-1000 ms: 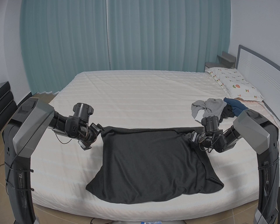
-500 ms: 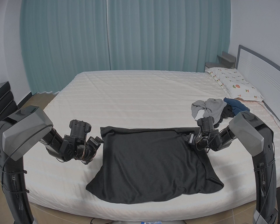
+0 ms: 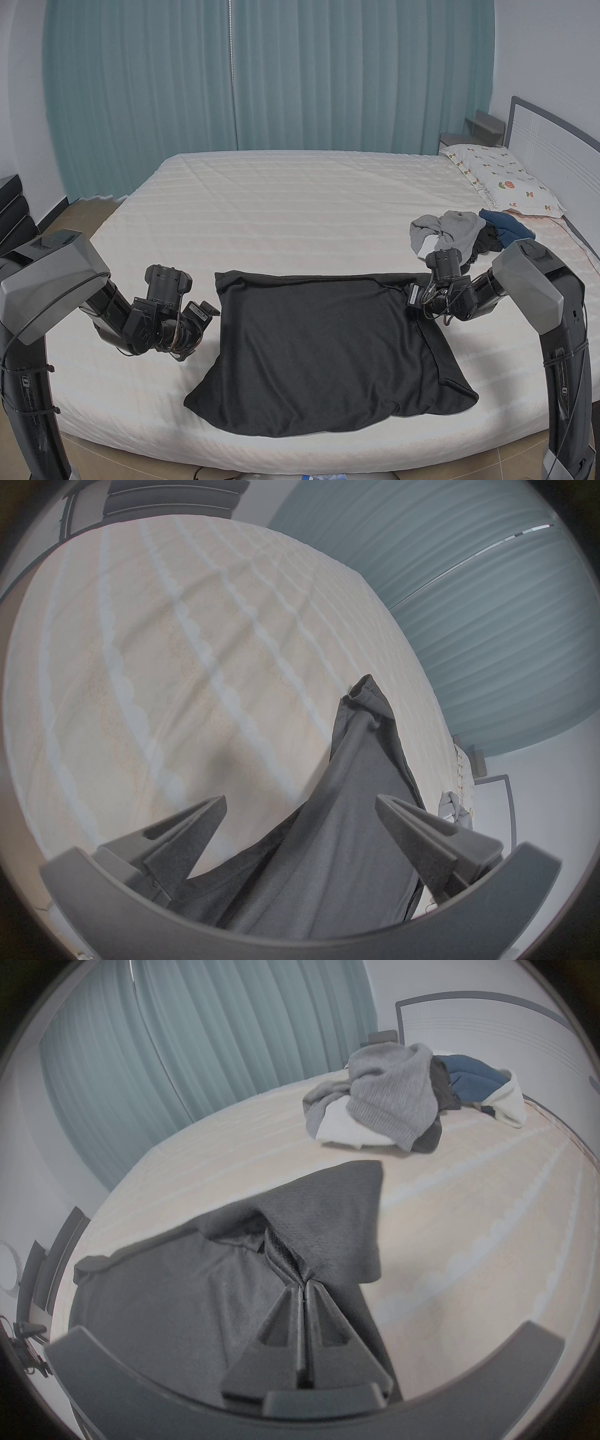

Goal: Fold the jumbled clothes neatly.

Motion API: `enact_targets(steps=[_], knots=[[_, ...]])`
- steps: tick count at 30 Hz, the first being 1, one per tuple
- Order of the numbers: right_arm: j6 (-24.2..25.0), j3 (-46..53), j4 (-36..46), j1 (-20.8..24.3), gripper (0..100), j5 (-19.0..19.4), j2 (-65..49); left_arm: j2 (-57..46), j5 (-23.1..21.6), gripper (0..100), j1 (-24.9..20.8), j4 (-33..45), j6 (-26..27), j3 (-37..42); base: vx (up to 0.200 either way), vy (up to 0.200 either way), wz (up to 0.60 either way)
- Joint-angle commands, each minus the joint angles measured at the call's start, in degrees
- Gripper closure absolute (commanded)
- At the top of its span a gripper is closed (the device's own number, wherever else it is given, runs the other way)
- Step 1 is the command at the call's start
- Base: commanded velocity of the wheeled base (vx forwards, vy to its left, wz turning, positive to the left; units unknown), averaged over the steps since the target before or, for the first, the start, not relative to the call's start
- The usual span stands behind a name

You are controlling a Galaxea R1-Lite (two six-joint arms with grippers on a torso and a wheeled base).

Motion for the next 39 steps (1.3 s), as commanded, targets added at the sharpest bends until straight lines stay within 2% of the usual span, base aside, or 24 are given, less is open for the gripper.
enact_targets(steps=[1, 11, 18, 19, 22, 28, 29, 33, 36, 39], knots=[[0.5, 0.27, -0.22, -1.81, 100, 0.18, -2.59, 0.16, 0.1, 0, -0.02, -0.77, 0.4, 1.39, 0.0, 0.0, 0.0], [4.19, 0.89, -2.33, -7.88, 100, 1.59, -2.68, 0.68, 0.02, 0, 0.24, -1.04, 0.58, 1.74, 0.0, 0.0, 0.0], [6.48, 2.21, -5.59, -9.9, 100, 5.98, -1.53, 0.68, 0.02, 0, 0.24, -1.04, 0.49, 1.83, 0.0, 0.0, 0.0], [6.74, 2.56, -6.11, -9.9, 0, 6.6, -1.44, 0.68, 0.02, 0, 0.24, -1.04, 0.49, 1.83, 0.0, 0.0, 0.0], [6.74, 5.11, -8.49, -9.9, 0, 8.53, -2.06, 0.68, -0.07, 0, 0.24, -1.04, 0.4, 1.92, 0.0, 0.0, 0.0], [5.68, 11.61, -12.88, -10.51, 0, 9.85, -6.54, 0.6, -0.16, 0, 0.24, -1.04, 0.4, 2.18, 0.0, 0.0, 0.0], [5.16, 14.69, -12.97, -10.6, 0, 11.43, -9.0, 0.51, -0.25, 0, 0.24, -1.04, 0.4, 2.27, 0.0, 0.0, 0.0], [1.38, 26.11, -13.32, -10.51, 0, 16.62, -15.77, 0.16, -0.51, 0, 0.07, -1.04, 0.4, 2.97, 0.0, 0.0, 0.0], [-2.4, 33.58, -13.41, -9.9, 0, 17.5, -18.5, 0.07, -0.51, 0, -0.02, -1.04, 0.4, 3.33, 0.0, 0.0, 0.0], [-4.16, 37.27, -13.67, -9.19, 0, 17.58, -19.11, -0.02, -0.51, 0, -0.02, -1.04, 0.49, 3.5, 0.0, 0.0, 0.0]])
